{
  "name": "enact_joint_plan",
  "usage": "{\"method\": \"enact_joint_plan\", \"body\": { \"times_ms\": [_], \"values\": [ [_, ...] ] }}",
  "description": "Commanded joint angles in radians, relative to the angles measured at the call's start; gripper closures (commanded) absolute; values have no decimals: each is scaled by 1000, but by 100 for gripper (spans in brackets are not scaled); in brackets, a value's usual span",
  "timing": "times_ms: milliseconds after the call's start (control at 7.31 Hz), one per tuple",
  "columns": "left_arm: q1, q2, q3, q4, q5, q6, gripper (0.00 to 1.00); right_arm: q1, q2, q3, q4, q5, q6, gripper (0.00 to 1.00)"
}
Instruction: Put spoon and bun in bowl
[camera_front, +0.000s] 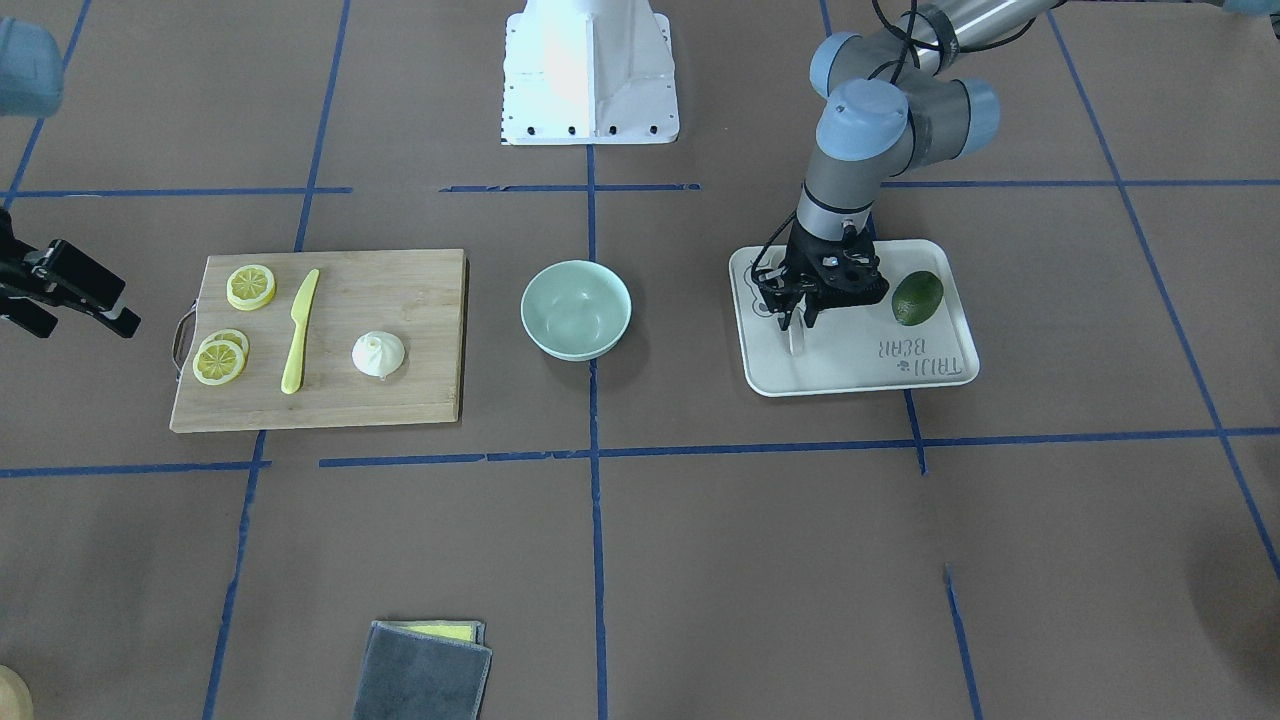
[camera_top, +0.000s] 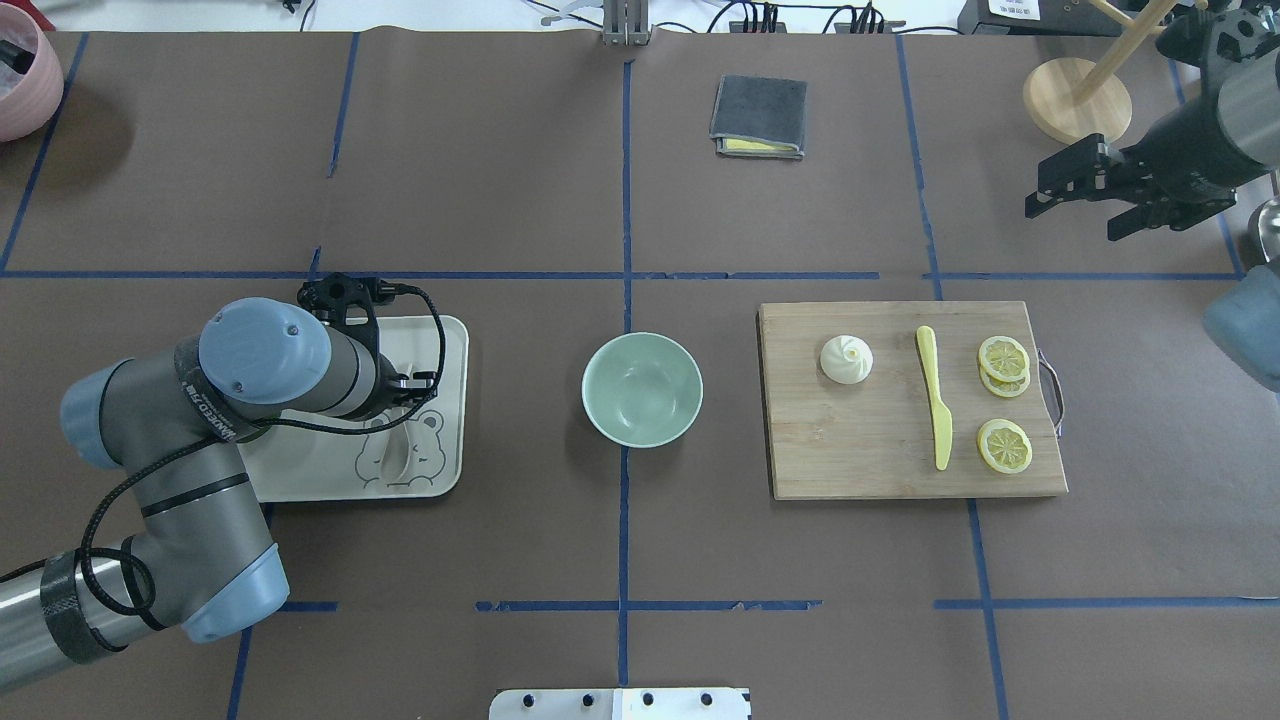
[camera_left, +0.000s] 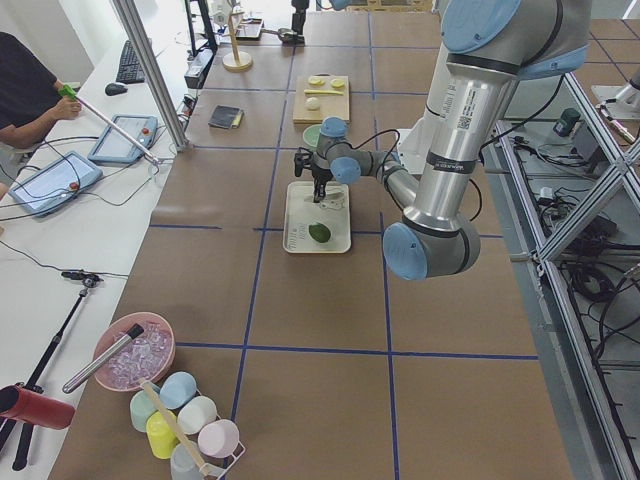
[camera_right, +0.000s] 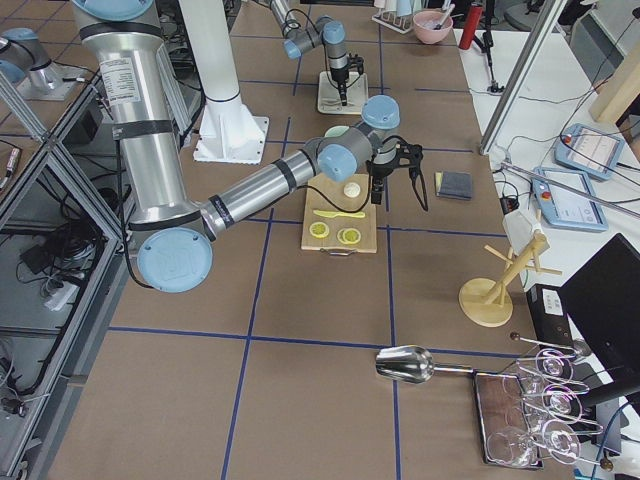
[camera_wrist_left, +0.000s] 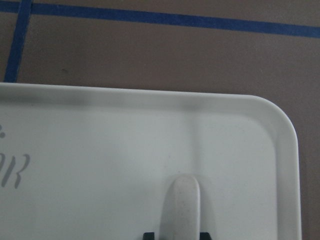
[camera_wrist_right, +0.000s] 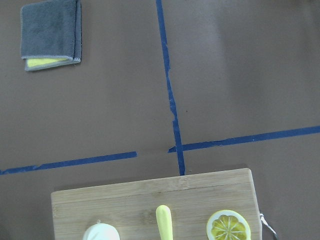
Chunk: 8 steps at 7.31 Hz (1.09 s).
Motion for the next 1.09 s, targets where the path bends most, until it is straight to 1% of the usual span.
{"method": "enact_joint_plan", "body": {
  "times_ms": [0,137,274,410,547,684,821,957],
  "values": [
    [-2,1,-20,0,0,-2,100,-59,37,3,0,-43,68,0],
    [-10,15,-75,3,-2,0,100,-98,44,2,3,-82,102,0],
    [-14,30,-122,11,-5,1,100,-144,44,2,34,-123,136,0],
    [-34,28,-127,11,-9,0,100,-203,44,-6,70,-186,183,0],
    [-86,17,-140,12,-15,0,100,-271,44,-12,103,-261,231,0],
    [-118,12,-163,11,-73,-3,100,-344,44,-26,129,-330,271,0],
    [-129,-23,-169,9,-112,-70,100,-397,62,-58,141,-394,282,0],
    [-125,-104,-148,11,-110,-171,100,-437,100,-96,141,-410,295,0]
  ]
}}
